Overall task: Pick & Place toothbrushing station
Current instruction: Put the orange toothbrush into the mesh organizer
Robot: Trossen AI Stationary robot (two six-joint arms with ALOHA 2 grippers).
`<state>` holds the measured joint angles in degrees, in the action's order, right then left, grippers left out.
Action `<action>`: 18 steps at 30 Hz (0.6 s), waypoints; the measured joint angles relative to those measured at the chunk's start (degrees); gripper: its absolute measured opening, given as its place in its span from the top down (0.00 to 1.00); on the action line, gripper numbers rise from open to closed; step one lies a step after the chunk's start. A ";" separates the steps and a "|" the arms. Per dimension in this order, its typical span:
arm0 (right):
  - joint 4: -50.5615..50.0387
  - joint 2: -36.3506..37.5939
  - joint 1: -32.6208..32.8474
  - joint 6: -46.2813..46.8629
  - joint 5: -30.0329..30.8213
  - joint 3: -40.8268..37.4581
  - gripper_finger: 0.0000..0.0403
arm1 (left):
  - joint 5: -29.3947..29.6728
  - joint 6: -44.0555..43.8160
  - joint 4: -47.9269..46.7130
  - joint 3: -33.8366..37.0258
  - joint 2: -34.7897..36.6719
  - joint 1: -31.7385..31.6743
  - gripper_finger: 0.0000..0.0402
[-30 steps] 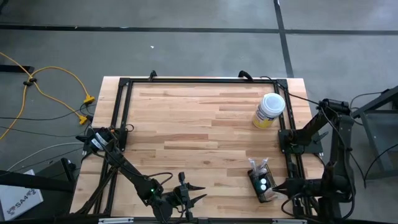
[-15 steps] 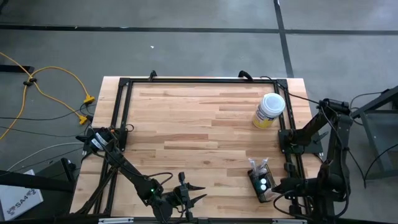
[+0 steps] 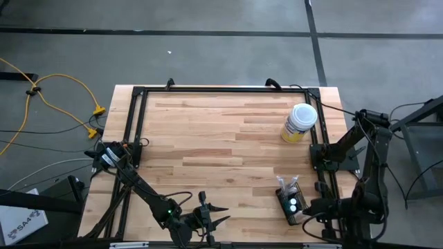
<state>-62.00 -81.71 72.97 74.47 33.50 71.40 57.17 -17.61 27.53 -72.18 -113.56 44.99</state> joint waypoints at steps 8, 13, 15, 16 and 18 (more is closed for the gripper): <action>1.38 0.00 0.03 -1.35 -0.12 0.00 1.00 | -0.11 0.00 -0.02 0.00 0.00 0.00 0.73; 1.60 0.00 0.04 -2.69 -0.10 0.00 1.00 | -0.14 0.00 0.00 0.00 0.00 0.00 0.73; 1.62 0.00 0.02 -2.73 -0.06 0.00 1.00 | -0.17 0.00 0.00 0.00 0.00 0.00 0.73; 1.62 0.00 0.02 -2.73 -0.02 0.00 1.00 | -0.17 0.00 0.00 0.00 0.00 0.00 0.73; 1.62 0.00 0.02 -2.73 0.16 0.00 1.00 | -0.20 0.00 0.00 0.00 0.00 0.00 0.73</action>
<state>-60.38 -81.71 72.99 71.75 33.67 71.40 56.97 -17.61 27.53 -72.18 -113.56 44.99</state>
